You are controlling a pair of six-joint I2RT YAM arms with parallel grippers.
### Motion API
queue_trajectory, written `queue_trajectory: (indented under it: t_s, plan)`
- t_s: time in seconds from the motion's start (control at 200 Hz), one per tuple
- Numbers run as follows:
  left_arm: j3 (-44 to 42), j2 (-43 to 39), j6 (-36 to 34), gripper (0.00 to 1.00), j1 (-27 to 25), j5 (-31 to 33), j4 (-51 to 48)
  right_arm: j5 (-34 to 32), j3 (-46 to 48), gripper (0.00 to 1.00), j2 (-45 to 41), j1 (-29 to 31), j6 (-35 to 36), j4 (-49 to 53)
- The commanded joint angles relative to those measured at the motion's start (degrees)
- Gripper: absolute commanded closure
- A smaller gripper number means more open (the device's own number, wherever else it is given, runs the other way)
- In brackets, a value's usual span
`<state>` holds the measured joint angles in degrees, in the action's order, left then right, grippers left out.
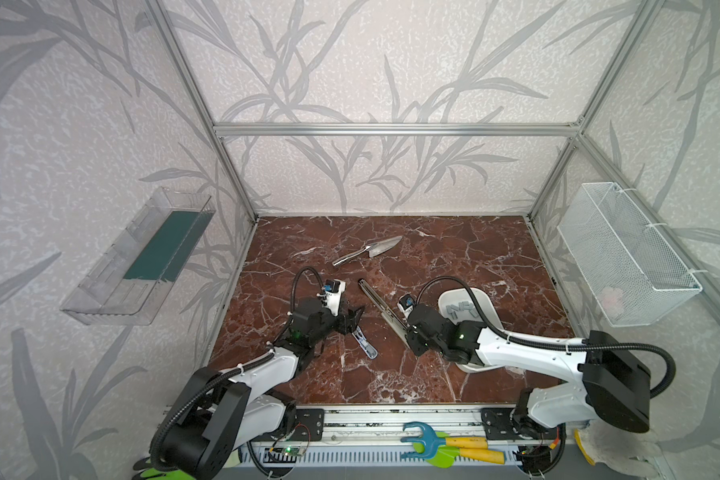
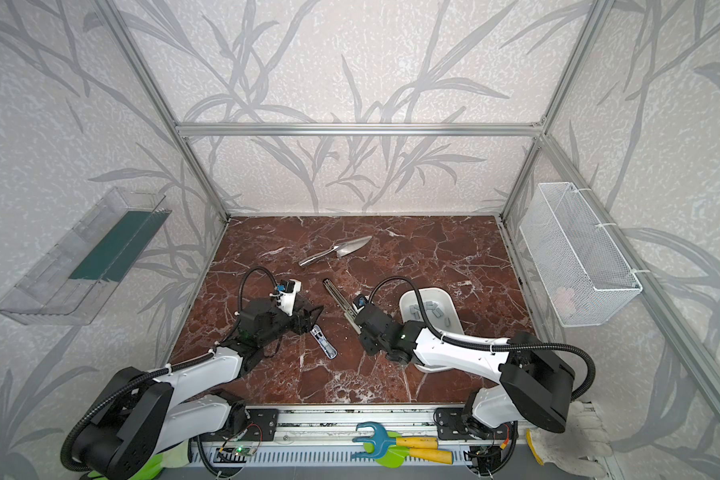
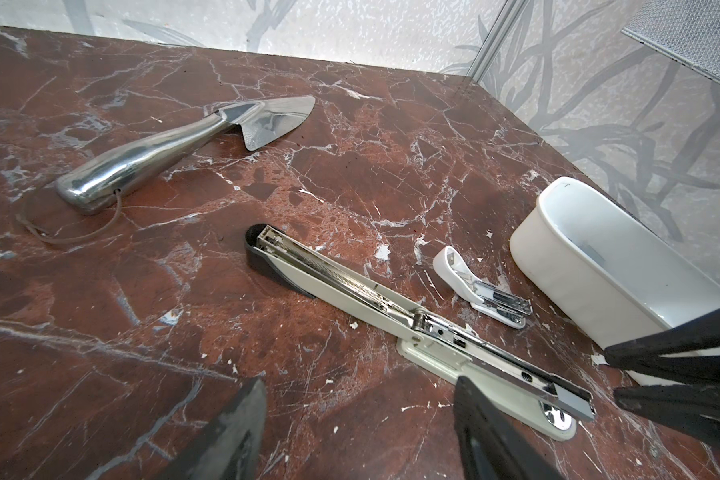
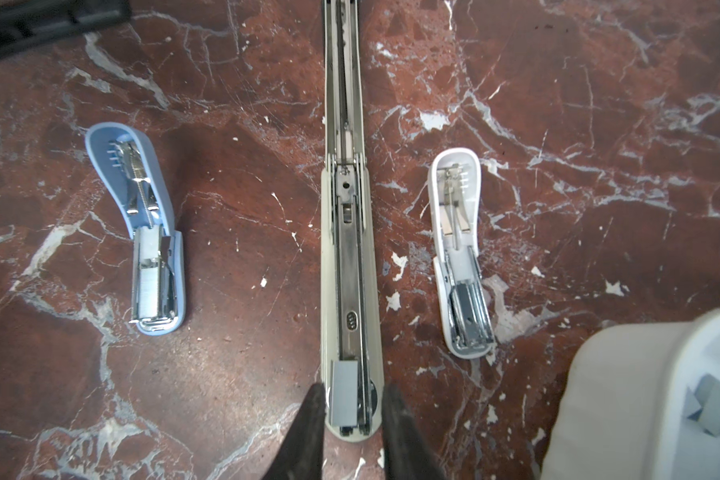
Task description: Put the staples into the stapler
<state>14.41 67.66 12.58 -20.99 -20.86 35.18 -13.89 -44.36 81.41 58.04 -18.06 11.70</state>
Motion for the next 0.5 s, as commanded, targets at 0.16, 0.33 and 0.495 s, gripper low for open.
queue_trajectory:
  t_s: [0.16, 0.33, 0.495]
  plan:
    - [-0.06, 0.37, 0.22, 0.28, -0.19, -0.06, 0.75, 1.62, -3.05, 0.78, 4.32, 0.23, -1.02, 5.25]
    - [-0.04, 0.38, 0.18, 0.28, -0.19, -0.14, 0.78, 2.02, -3.84, 0.78, 5.66, 0.27, -0.92, 5.43]
    - [-0.01, 0.28, 0.18, 0.28, -0.19, -0.21, 0.86, 2.03, -4.57, 0.78, 7.13, 0.23, -0.99, 5.74]
